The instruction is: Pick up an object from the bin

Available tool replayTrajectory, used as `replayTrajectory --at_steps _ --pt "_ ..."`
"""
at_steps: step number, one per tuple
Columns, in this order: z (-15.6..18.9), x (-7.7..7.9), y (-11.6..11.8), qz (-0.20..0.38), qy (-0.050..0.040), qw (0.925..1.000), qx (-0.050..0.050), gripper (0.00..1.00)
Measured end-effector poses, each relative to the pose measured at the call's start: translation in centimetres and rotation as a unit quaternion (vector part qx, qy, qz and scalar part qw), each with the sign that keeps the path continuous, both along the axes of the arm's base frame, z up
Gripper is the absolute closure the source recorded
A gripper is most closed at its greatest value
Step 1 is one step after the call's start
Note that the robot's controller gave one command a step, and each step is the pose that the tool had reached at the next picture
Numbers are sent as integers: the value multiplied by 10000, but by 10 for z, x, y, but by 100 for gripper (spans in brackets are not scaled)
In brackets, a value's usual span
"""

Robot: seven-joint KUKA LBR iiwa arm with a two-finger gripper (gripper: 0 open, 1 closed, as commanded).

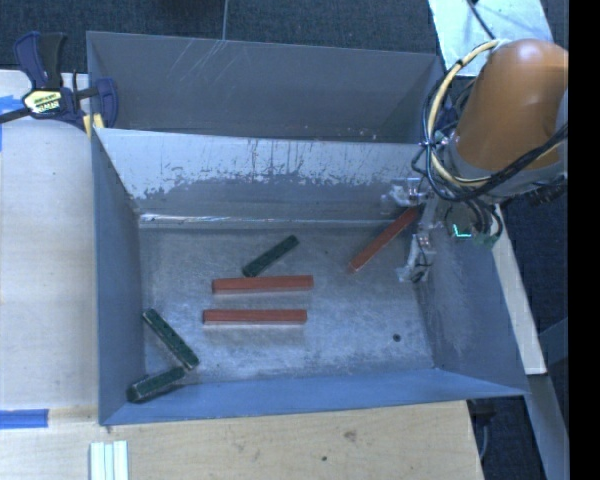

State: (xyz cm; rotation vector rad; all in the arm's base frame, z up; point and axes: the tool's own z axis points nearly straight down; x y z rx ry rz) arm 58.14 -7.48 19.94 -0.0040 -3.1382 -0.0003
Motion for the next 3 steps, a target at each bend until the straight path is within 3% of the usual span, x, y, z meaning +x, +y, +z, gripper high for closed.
replayTrajectory --at_steps 1,2,3 --pt "-131 -34 36 2678 -10 9635 10 0" --pt "-61 -2 79 1477 -71 9890 3 0" --pt "-110 47 125 2881 -37 9576 14 0"
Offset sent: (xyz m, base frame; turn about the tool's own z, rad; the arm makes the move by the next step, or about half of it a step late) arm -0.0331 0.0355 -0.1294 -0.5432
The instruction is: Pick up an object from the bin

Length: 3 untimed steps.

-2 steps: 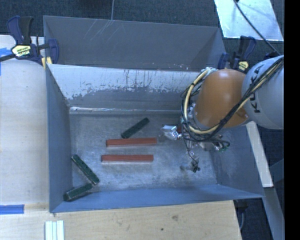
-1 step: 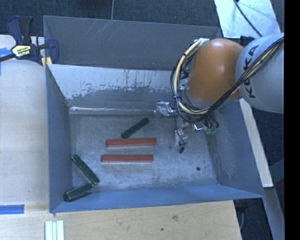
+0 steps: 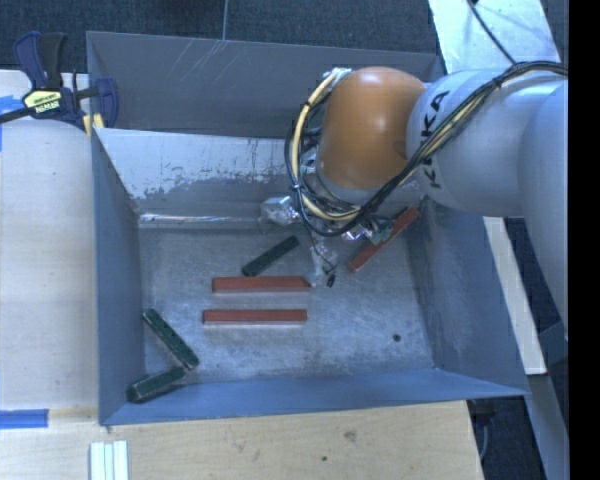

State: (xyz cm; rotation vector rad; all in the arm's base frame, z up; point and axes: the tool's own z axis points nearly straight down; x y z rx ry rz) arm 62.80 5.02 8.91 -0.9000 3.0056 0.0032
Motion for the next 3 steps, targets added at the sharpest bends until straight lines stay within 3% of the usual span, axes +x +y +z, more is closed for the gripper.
replayTrajectory --at_steps 1,2,3 --pt "2 1 -2 -25 -11 10000 -7 100" --pt "2 1 -2 -29 -10 10000 -7 0" --pt "-19 -54 46 -132 29 9999 -5 0"
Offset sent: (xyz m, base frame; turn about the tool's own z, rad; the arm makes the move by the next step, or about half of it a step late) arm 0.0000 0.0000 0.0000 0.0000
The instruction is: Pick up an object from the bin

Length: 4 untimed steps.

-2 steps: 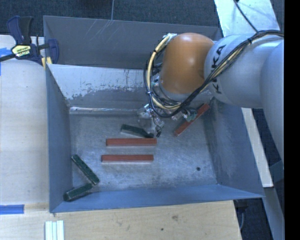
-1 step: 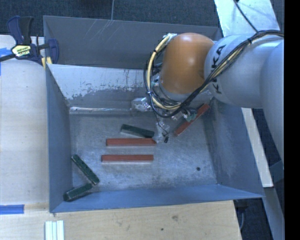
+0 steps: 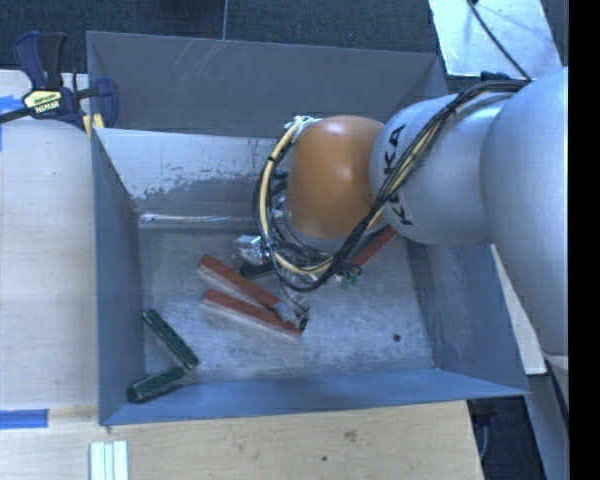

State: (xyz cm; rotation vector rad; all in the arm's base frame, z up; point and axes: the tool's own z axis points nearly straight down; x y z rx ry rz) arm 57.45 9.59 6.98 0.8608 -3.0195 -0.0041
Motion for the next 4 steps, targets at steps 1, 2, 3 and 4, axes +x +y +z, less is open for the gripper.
replayTrajectory --at_steps 1,2,3,4 --pt "1 -8 47 -279 -25 9996 3 0" --pt "3 -6 44 -290 -48 9996 -2 100" --pt "1 -7 44 -288 -23 9996 -6 0" --pt "2 -7 44 -284 -30 9996 -3 100"
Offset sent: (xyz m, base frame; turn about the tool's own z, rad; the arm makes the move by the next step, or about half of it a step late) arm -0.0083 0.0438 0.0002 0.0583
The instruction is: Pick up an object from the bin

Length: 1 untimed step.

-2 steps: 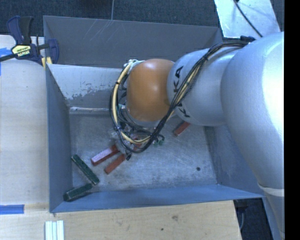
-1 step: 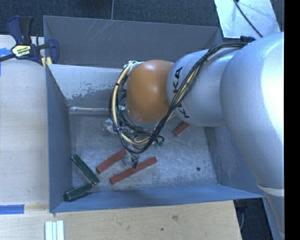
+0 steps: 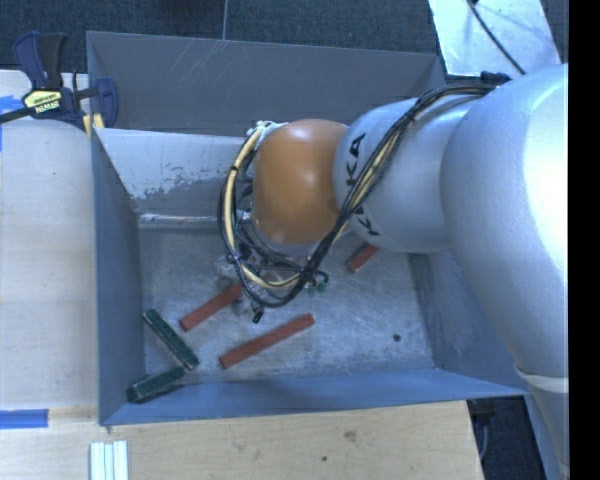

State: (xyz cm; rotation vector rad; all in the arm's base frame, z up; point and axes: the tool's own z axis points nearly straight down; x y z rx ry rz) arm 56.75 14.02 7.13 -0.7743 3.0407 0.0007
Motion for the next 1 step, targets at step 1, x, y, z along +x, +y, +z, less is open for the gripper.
replayTrajectory --at_steps 1 --pt "141 4 -34 -273 -44 9996 3 100"
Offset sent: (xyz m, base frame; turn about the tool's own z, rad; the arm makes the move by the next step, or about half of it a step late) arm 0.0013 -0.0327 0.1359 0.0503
